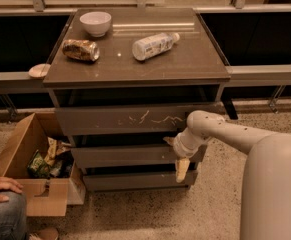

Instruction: Open middle drawer

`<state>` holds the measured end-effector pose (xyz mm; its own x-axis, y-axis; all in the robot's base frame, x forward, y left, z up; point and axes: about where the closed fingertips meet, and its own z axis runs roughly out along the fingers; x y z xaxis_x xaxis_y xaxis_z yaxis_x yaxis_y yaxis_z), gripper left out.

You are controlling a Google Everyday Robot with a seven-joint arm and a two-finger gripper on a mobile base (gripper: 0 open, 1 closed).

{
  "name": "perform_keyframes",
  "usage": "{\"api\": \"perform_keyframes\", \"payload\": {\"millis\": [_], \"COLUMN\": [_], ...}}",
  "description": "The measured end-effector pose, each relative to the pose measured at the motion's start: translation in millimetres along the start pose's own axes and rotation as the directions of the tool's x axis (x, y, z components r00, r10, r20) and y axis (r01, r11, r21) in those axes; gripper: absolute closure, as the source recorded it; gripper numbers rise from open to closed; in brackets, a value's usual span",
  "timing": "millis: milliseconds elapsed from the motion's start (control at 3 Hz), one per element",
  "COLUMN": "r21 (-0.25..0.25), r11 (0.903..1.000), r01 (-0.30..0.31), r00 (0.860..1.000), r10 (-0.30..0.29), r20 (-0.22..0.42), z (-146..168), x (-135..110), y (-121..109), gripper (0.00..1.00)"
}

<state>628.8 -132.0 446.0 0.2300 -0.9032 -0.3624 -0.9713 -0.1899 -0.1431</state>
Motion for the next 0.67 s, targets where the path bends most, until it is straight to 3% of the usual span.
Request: {"api": "perform_keyframes", "payload": {"millis": [667], "r21": [-0.042], "r11": [0.9986], "r01": [-0.034], "r00": [0.999], "r10": [0.034], "r20": [0.002], "z": [40.1], "x": [-3.4], "y": [-11.7], "gripper": [0.00]}}
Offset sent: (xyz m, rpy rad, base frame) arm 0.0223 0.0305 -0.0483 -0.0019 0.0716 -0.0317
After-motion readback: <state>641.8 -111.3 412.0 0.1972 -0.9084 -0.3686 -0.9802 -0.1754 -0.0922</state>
